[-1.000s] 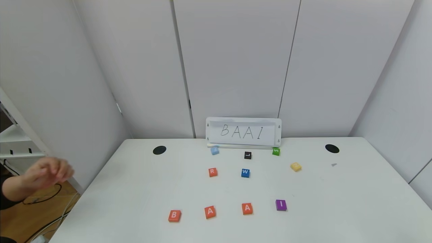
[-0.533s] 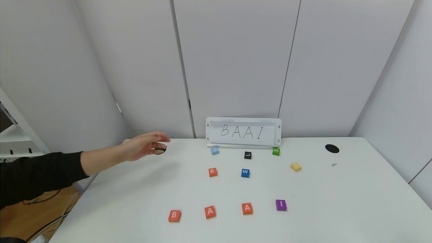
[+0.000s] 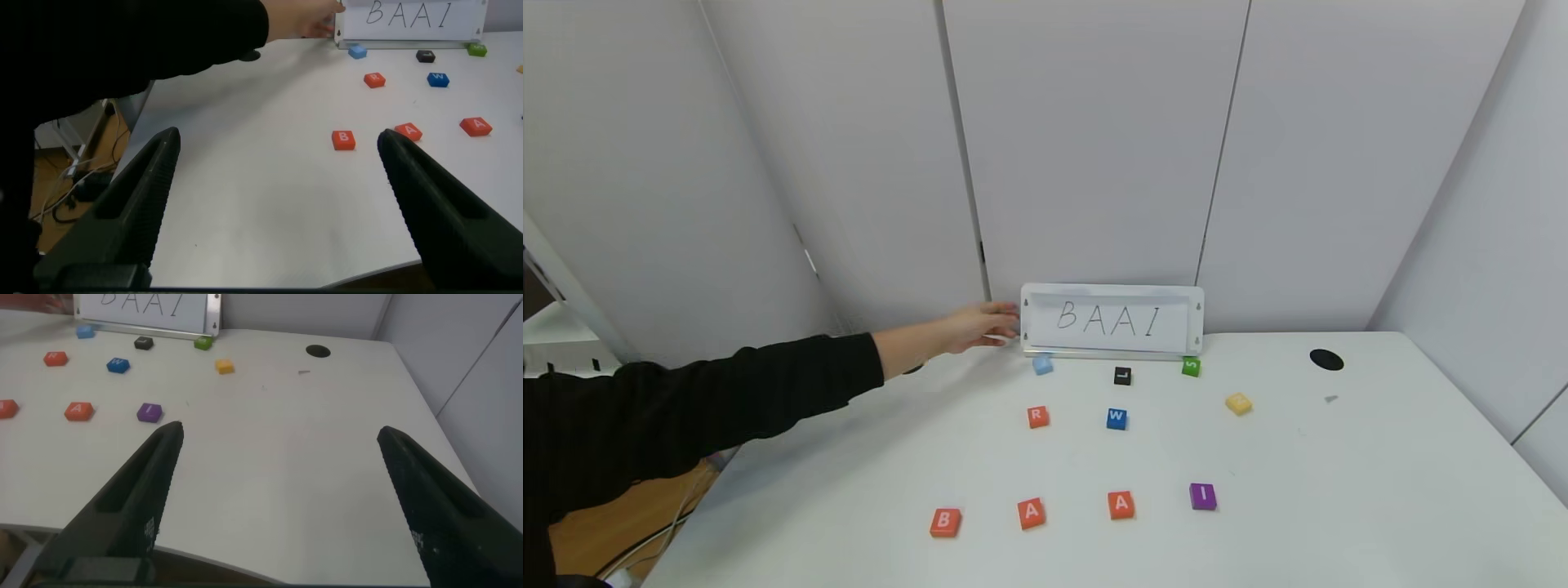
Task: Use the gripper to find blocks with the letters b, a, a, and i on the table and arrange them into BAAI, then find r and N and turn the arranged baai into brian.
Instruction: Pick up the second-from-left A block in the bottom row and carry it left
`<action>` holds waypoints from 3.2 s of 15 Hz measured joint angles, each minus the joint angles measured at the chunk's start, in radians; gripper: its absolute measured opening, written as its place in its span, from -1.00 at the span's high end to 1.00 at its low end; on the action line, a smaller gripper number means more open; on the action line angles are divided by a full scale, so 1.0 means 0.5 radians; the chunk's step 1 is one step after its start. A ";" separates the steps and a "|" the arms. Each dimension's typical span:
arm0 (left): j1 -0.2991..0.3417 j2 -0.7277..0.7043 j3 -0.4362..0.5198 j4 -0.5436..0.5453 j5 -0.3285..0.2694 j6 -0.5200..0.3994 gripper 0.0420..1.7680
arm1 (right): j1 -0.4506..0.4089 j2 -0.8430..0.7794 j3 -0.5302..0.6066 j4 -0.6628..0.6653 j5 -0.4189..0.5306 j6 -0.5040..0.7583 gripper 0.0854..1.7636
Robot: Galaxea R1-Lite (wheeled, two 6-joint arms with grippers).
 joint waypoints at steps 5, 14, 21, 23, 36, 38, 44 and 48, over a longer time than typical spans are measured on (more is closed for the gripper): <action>0.000 0.000 0.000 -0.001 0.000 -0.004 -0.94 | 0.001 0.000 0.000 0.001 0.000 0.000 -0.94; 0.000 0.000 0.000 0.000 0.000 -0.005 -0.94 | 0.000 0.000 0.000 -0.003 0.002 0.000 -0.94; 0.000 0.000 0.000 0.000 0.000 -0.006 -0.94 | 0.001 0.000 0.000 -0.003 0.002 0.000 -0.94; 0.000 0.000 0.000 0.000 0.000 -0.006 -0.94 | 0.000 0.000 0.000 -0.003 0.002 0.000 -0.94; 0.000 0.000 0.000 -0.001 0.000 -0.006 -0.94 | 0.001 0.000 0.015 -0.060 0.008 0.000 -0.94; 0.000 0.000 0.000 0.000 0.000 -0.007 -0.94 | 0.001 0.000 0.015 -0.060 0.007 0.000 -0.94; 0.000 0.000 0.000 -0.001 0.000 -0.006 -0.94 | 0.001 0.000 0.015 -0.058 0.006 0.000 -0.94; 0.000 0.000 0.000 0.000 0.000 -0.006 -0.94 | 0.000 0.000 0.015 -0.058 0.006 0.000 -0.94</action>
